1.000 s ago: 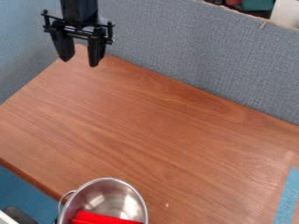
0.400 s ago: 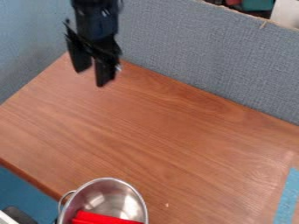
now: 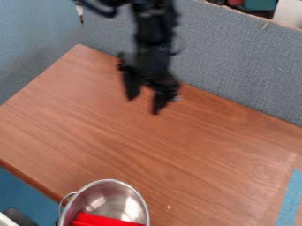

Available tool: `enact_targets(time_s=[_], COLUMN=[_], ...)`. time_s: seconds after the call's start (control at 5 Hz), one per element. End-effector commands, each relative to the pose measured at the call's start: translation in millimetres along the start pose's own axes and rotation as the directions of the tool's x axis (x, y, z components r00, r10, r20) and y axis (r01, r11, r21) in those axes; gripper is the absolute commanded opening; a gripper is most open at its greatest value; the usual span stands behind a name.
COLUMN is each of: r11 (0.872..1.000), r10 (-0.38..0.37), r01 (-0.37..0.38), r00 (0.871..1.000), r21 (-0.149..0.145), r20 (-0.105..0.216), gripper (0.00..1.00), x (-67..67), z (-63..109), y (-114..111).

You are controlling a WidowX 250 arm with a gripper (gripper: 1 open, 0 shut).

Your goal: Put the red object in the metal pot

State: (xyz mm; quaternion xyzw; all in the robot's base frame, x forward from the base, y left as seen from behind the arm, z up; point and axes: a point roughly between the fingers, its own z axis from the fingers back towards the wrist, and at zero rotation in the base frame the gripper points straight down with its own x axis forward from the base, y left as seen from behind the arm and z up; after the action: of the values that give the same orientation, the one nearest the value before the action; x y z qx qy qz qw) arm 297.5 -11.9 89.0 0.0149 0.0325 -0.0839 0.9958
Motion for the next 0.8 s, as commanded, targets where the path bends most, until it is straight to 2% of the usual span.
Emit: enact_targets(time_s=[0.0,0.2,0.4,0.6], r11=[1.000,1.000,0.998,0.994], r10=[-0.007,0.013,0.044,0.092], r01=[0.007,-0.013,-0.044,-0.090], r00=[0.999,1.000,0.999,0.995], r21=[-0.011,-0.025,-0.036,-0.061], r20=[0.031,0.003,-0.004,0.030], gripper=[1.00,1.00,1.00,1.00], x=[24.4,28.4,36.0,31.7], z=[5.1,-1.8,-0.5,16.1], y=[-43.8,-73.3,-85.4,-90.0])
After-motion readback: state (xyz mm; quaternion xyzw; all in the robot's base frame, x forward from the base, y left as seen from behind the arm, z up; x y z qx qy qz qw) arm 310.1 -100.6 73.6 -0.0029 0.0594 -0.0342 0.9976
